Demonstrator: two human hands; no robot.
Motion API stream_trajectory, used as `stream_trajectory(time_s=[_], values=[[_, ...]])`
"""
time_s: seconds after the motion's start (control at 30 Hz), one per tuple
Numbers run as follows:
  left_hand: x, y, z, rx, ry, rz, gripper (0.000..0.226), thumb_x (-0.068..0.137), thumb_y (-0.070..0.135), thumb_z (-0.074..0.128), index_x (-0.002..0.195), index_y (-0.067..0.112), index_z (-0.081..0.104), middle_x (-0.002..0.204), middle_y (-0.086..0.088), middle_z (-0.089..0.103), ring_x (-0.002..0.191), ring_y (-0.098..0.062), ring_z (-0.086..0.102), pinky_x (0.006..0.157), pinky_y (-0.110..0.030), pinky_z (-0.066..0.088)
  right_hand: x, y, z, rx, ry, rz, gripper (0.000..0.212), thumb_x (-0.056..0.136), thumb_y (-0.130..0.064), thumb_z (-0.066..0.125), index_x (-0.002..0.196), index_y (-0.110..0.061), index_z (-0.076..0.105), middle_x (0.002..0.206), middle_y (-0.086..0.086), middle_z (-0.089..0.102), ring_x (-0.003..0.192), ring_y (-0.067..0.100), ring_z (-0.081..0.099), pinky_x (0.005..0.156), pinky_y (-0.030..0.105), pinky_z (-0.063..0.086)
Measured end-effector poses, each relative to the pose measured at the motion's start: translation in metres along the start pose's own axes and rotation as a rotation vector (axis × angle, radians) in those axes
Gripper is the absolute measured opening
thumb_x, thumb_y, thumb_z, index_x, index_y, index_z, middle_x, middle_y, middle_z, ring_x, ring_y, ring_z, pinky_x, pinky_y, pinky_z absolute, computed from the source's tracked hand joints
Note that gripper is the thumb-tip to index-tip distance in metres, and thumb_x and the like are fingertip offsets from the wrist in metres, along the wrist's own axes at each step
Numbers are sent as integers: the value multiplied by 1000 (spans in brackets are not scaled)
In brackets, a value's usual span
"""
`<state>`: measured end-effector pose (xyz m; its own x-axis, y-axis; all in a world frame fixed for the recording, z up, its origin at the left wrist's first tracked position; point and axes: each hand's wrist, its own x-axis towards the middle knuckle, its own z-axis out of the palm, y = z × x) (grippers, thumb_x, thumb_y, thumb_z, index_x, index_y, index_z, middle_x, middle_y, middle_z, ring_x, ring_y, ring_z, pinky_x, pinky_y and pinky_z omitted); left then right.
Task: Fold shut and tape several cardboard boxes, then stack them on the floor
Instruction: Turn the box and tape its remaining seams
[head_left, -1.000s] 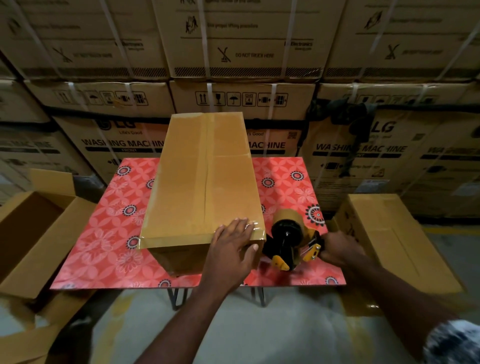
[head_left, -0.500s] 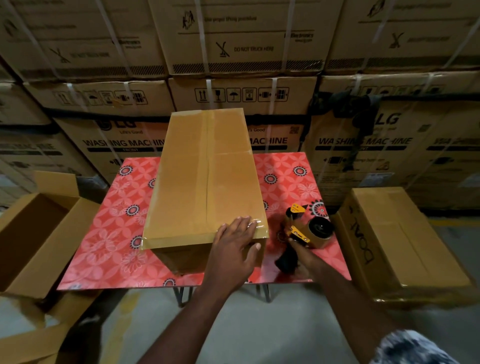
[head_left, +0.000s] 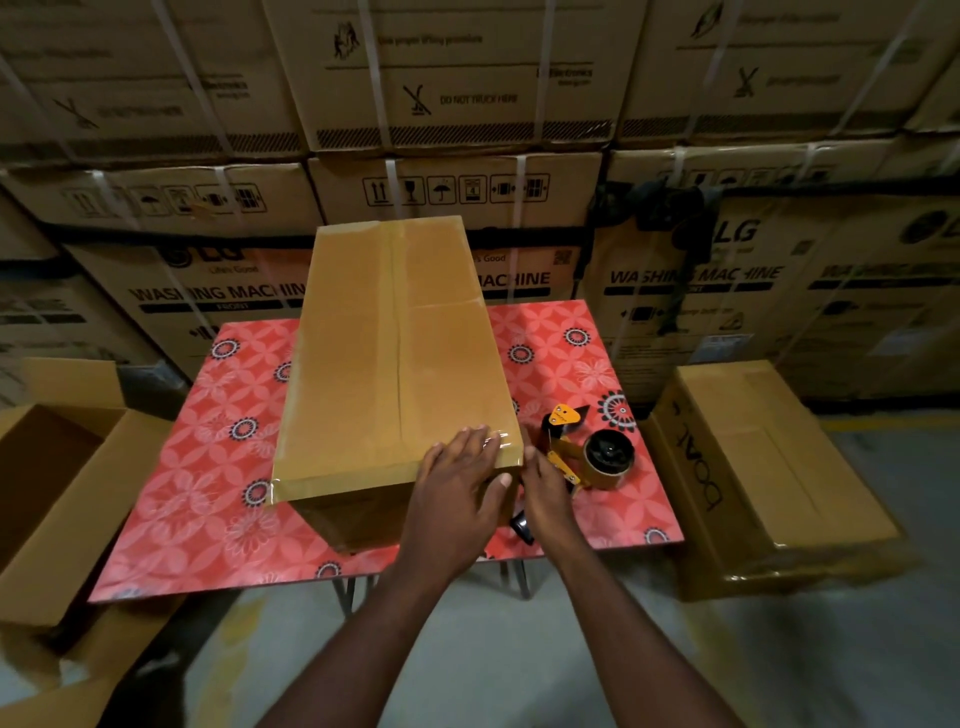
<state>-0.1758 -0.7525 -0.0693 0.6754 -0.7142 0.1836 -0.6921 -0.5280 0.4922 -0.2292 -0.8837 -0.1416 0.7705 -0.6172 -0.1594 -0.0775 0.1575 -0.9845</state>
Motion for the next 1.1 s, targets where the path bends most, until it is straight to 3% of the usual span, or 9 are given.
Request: stream_trajectory(time_s=[0.1,0.23,0.3,0.43,0.53,0.63,0.73,0.87,1.1], values=[[-1,1,-2,-1,-12,-5,58,100,49,34,155,29,39,163,8,30,152,-7,18,117,-20,-6,-3,-4,0,-98,54,-80,81,83,-86,46,113,-15,72,108,14,73,101,16,65,96,50,50],[0,1,-3,3,-28,-1,57,102,48,34,156,29,36,164,8,28,152,-7,16,119,-24,-4,-5,-8,-8,-298,43,-217,39,108,-27,46,147,-26,50,137,-8,63,125,1,58,106,32,49],[0,0,-4,3,-37,3,56,103,48,34,156,29,37,164,8,29,153,-7,17,121,-27,0,-2,-3,-14,-422,13,-278,48,106,-14,48,151,-30,44,131,-15,64,118,-5,59,102,27,49],[2,1,-9,-1,-62,-5,53,104,46,37,155,30,39,163,9,30,152,-8,19,123,-32,7,-5,3,-26,-493,-100,-287,65,97,4,51,154,-28,41,133,-8,65,120,-3,60,102,25,51],[9,2,-18,-26,-42,-31,46,104,44,46,147,31,51,154,12,44,145,-10,37,122,-39,25,-6,-13,-37,-348,-94,-210,56,100,-9,60,152,-24,46,147,-11,55,136,3,50,114,40,44],[21,2,-29,-91,128,-33,38,101,39,52,133,23,66,127,3,69,116,-14,61,99,-37,49,-8,-48,-37,-252,-72,-266,43,104,-37,55,145,-24,55,146,-13,55,137,2,48,113,32,43],[32,2,-30,-97,156,102,33,99,31,56,126,19,70,121,2,73,110,-15,64,94,-32,49,-5,-63,-29,-358,-132,-336,38,103,-32,56,139,-21,60,145,-7,57,136,0,48,113,23,41],[37,-10,-14,19,68,167,35,95,30,60,126,20,71,126,0,71,117,-20,65,99,-37,51,5,-52,-29,-514,-141,-455,36,103,-22,59,138,-14,61,143,-2,59,134,1,51,115,29,42],[33,-29,5,148,177,265,34,95,31,57,124,21,72,127,2,70,119,-18,64,97,-38,51,17,-33,-36,-730,-118,-708,39,101,-16,54,139,-14,61,146,-2,55,135,4,51,112,28,44]])
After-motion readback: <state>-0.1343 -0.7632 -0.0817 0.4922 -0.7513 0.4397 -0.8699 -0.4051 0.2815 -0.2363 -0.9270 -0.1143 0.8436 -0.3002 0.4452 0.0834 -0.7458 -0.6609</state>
